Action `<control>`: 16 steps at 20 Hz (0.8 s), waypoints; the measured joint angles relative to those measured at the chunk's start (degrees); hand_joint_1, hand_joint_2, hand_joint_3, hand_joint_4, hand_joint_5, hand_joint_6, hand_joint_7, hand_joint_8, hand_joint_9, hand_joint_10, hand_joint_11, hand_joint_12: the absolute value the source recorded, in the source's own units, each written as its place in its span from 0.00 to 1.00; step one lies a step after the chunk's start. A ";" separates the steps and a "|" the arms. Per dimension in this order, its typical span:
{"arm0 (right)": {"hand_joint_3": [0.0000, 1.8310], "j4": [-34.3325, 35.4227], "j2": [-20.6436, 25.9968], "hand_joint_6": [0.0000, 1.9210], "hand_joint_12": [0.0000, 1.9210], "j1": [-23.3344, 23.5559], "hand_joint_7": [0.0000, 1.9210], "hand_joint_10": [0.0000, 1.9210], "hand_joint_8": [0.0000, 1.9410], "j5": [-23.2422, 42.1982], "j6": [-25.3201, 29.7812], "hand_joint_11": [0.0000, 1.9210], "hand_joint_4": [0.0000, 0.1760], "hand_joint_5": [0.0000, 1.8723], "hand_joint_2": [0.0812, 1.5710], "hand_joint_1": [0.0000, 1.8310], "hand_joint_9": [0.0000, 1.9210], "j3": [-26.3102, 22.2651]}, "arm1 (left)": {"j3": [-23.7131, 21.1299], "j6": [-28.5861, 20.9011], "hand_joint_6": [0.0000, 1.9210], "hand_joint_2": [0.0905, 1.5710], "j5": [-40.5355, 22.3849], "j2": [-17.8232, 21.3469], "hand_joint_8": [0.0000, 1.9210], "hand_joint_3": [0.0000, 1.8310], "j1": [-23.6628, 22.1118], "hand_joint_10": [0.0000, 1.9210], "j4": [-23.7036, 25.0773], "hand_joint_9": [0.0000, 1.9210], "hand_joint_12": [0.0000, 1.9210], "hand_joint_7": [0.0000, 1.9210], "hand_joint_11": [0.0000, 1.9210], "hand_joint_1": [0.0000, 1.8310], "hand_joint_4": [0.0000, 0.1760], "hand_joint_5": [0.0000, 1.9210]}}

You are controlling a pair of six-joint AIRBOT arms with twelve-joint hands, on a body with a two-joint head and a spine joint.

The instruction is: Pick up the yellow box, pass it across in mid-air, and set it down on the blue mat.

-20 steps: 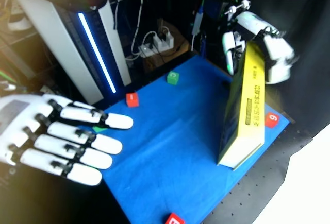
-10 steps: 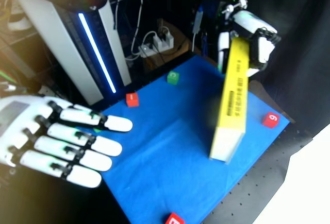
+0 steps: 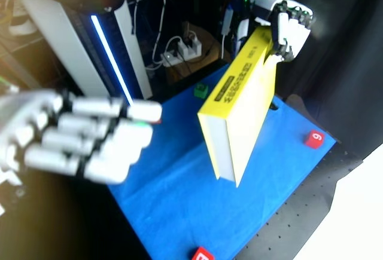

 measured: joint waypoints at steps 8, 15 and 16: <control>0.00 -6.82 -8.50 0.00 0.00 11.17 0.00 0.00 0.00 -16.09 0.07 0.00 0.09 0.00 0.72 0.37 0.00 4.55 | 0.63 -0.28 1.00 0.73 6.45 -2.34 1.00 0.00 -2.38 1.00 6.40 0.84 1.00 0.77 0.87 0.75 1.00 0.65; 0.00 -5.33 -11.56 0.45 0.79 12.90 0.22 0.62 0.43 -21.33 0.09 0.06 0.00 0.14 0.72 0.49 0.13 7.43 | -0.52 -0.04 1.00 0.74 1.86 -2.34 1.00 0.00 -3.28 1.00 10.51 0.79 1.00 0.72 0.83 0.75 0.96 0.60; 0.00 -4.94 -11.89 0.45 0.79 12.92 0.22 0.62 0.43 -21.73 0.15 0.06 0.00 0.14 0.72 0.49 0.13 7.74 | -0.57 0.11 1.00 0.74 1.77 -2.34 1.00 0.00 -3.28 1.00 10.49 0.79 1.00 0.72 0.83 0.75 0.96 0.60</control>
